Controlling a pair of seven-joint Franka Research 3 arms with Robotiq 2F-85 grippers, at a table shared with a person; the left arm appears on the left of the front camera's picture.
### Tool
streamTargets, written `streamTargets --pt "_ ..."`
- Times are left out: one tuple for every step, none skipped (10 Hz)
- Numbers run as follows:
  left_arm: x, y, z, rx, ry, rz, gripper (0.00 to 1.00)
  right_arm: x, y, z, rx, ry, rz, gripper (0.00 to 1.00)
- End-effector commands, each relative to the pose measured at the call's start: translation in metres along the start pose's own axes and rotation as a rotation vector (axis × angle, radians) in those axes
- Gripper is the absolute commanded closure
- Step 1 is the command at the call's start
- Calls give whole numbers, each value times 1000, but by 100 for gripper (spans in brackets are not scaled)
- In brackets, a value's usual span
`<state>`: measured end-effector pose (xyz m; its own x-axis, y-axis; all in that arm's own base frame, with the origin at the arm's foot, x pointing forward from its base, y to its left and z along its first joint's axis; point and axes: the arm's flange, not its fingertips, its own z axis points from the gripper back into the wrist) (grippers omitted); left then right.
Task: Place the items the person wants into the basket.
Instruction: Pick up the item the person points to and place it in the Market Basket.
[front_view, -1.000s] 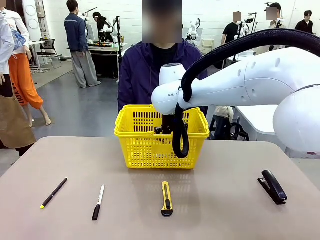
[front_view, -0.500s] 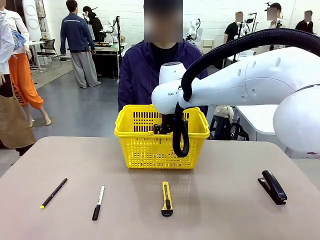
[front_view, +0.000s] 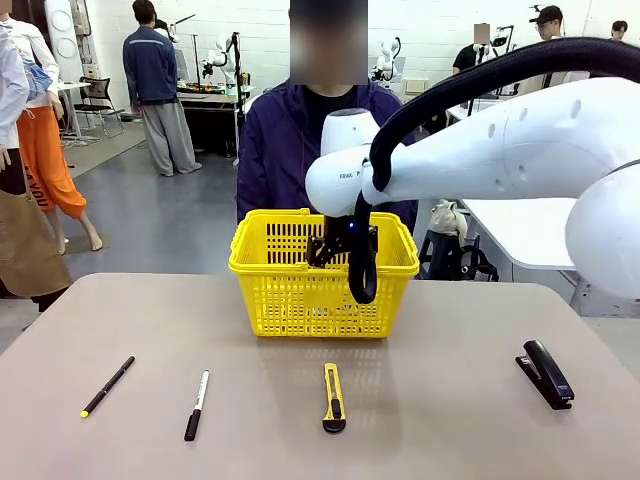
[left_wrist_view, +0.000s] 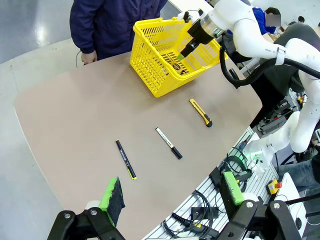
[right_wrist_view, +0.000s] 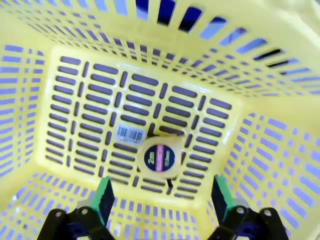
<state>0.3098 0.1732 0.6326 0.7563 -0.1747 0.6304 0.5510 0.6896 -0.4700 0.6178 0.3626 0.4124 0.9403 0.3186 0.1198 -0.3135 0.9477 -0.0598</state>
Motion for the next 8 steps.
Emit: streamTargets --pt "2 0 0 -7 -13 -3 0 -55 -18 59 7 -62 -32 0" --pt "2 0 0 -7 -13 -3 0 -86 -26 91 4 -115 -53 0" --pt "2 0 0 -7 -13 -3 0 -118 -34 115 2 -145 -67 0" --pt "2 0 0 -7 -13 -3 0 -150 -42 130 2 -158 -76 0" --pt "2 0 0 -7 -13 -3 0 -182 -54 137 14 -195 -80 0" --pt "2 0 0 -7 -13 -3 0 -202 -66 133 45 -204 -84 0" --pt "2 0 0 -7 -13 -3 0 -213 -77 123 73 -193 -94 0" --pt "2 0 0 -7 -13 -3 0 -219 -86 113 101 -191 -90 0"
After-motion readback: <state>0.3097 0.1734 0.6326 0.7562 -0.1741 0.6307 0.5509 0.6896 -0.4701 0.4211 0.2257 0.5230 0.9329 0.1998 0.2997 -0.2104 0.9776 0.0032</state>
